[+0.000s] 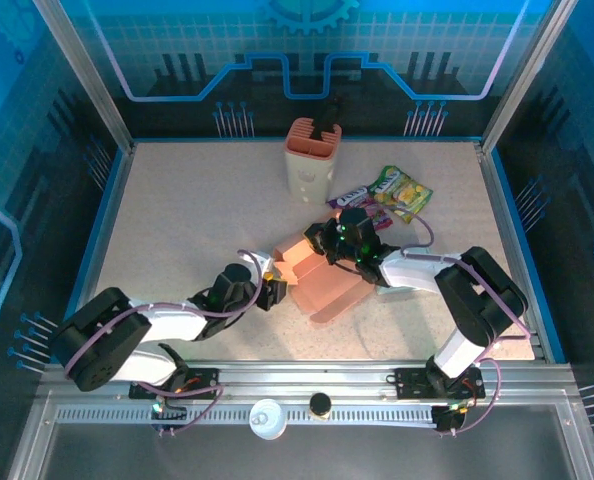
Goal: Fold the paper box
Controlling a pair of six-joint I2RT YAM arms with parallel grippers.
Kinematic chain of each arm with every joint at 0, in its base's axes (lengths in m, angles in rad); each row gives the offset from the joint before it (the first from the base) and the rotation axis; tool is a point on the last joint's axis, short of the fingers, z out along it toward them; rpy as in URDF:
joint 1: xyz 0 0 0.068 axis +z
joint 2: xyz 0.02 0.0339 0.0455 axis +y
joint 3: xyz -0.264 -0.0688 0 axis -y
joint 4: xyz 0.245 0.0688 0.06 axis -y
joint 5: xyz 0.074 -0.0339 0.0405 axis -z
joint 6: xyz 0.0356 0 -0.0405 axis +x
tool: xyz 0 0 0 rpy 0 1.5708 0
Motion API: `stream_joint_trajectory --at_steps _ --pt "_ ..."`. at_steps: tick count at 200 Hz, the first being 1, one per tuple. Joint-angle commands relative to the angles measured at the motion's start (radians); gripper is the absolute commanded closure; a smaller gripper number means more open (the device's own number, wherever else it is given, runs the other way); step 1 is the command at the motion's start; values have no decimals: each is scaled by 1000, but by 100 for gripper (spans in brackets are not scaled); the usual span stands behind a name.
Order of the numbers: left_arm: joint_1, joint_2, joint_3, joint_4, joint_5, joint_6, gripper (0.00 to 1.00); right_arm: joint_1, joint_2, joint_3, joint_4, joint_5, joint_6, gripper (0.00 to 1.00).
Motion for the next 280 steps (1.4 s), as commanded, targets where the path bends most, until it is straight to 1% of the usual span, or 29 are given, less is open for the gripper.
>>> stream_joint_trajectory --at_steps 1,23,40,52,77,118,136,149,164,198,214,224,262,280 --pt "-5 30 35 90 -25 18 54 -4 -5 -13 43 -11 5 100" --pt "-26 54 57 101 -45 10 55 -2 -6 -29 77 -3 6 100" --pt "-70 66 85 85 -103 15 55 0 -6 -54 124 1 19 100" --pt "-94 75 99 74 -165 6 55 1 -9 -70 150 7 27 100" --pt "-110 115 99 101 -239 -37 57 4 -25 -105 193 19 37 100" --pt "-155 172 133 105 -315 -35 61 5 -31 -149 259 27 40 100" --pt "-179 188 150 95 -367 -40 61 11 -20 -169 308 32 47 100" --pt "-194 195 156 91 -425 -48 61 15 -8 -181 348 36 57 100" --pt "-203 208 153 109 -461 -58 60 22 6 -194 384 39 71 100" --pt "-215 242 164 129 -520 -62 57 34 20 -218 421 51 81 100" --pt "-226 255 159 161 -557 -57 52 35 19 -228 423 56 81 100" --pt "-230 262 152 182 -571 -48 51 33 17 -230 422 54 82 100" --pt "-231 293 140 256 -576 -19 55 33 11 -223 404 49 78 100" --pt "-230 317 152 275 -562 -3 60 34 13 -219 403 46 80 100"
